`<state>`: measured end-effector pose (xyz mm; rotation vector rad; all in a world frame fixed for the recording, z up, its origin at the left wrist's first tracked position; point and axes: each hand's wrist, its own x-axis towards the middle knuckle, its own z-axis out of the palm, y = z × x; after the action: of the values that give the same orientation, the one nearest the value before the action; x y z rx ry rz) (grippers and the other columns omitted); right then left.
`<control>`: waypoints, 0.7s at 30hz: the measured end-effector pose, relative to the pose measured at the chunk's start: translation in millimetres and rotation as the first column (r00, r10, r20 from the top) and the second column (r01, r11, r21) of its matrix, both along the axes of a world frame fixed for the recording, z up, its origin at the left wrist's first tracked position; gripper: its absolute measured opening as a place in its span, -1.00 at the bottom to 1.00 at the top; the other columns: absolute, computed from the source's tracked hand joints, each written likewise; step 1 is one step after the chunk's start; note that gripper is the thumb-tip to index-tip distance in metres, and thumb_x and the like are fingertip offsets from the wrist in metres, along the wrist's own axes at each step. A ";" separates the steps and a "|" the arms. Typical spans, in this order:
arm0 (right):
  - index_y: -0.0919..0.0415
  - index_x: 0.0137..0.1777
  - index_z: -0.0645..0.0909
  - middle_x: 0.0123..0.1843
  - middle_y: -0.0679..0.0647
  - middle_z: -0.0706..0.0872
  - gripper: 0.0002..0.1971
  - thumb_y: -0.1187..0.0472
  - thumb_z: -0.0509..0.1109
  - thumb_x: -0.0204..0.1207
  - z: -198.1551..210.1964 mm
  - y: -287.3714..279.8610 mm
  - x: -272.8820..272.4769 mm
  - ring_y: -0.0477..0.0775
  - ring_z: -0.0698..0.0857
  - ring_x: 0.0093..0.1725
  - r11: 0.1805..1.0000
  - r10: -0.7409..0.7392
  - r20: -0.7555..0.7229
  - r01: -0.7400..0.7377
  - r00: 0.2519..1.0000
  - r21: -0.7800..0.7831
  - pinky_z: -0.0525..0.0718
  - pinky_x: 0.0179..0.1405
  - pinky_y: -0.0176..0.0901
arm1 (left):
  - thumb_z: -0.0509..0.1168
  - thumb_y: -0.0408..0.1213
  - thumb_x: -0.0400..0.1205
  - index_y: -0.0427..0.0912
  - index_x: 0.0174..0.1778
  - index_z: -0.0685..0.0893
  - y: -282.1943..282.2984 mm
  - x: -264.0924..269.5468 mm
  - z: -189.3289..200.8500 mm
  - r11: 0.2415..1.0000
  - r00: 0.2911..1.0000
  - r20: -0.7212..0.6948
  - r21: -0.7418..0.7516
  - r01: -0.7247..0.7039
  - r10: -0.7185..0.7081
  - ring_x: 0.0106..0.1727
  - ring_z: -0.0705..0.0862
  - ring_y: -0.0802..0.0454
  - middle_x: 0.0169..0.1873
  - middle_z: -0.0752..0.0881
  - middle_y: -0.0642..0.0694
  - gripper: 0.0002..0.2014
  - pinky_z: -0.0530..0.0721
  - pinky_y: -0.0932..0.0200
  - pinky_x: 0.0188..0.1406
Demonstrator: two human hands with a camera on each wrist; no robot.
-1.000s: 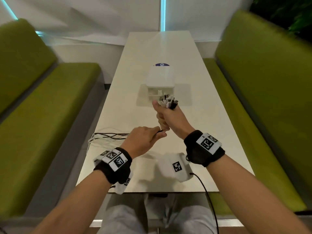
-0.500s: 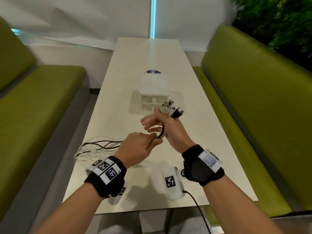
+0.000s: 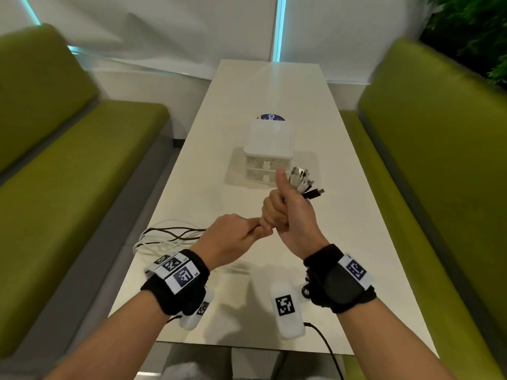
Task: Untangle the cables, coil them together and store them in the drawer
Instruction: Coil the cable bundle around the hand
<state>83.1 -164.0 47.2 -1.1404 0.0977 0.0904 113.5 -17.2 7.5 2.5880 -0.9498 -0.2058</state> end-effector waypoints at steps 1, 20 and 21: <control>0.12 -0.53 0.05 -0.60 0.04 0.07 -0.31 -0.28 0.38 0.47 -0.3 -2.2 2.0 0.05 0.09 -0.56 1.000 -0.005 0.001 0.005 1.000 0.014 0.18 -0.53 -0.07 | -0.06 0.24 0.70 -0.09 0.08 0.67 -3.2 0.5 1.1 1.000 1.000 -0.015 0.014 -0.003 0.003 -0.37 0.50 -0.08 -0.48 0.56 -0.06 -0.46 0.45 0.02 -0.26; 0.04 -0.56 0.11 -0.61 -0.03 0.07 -0.40 0.04 0.30 0.69 1.2 -6.1 17.0 -0.02 0.03 -0.60 0.997 -0.048 -0.106 0.041 0.993 -0.069 -0.02 -0.50 -0.11 | 0.07 0.33 0.62 -0.11 -0.30 0.52 11.6 23.1 -9.4 0.990 0.999 -0.044 0.138 0.030 -0.024 -0.41 0.49 -0.04 -0.55 0.49 -0.03 -0.46 0.36 0.06 -0.37; 0.03 -0.57 0.12 -0.61 -0.03 0.07 -0.40 0.05 0.29 0.69 1.7 -5.0 16.2 -0.02 0.03 -0.60 0.995 -0.052 -0.107 0.043 0.993 -0.090 -0.02 -0.51 -0.11 | 0.09 0.34 0.61 -0.11 -0.35 0.48 17.7 24.7 -9.3 0.992 0.999 -0.041 0.124 0.032 -0.027 -0.44 0.45 -0.02 -0.56 0.47 -0.02 -0.46 0.33 0.06 -0.40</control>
<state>99.4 -169.0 49.0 -1.2198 0.2280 0.1073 138.2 0.6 -1.8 2.6730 -0.9906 -0.3333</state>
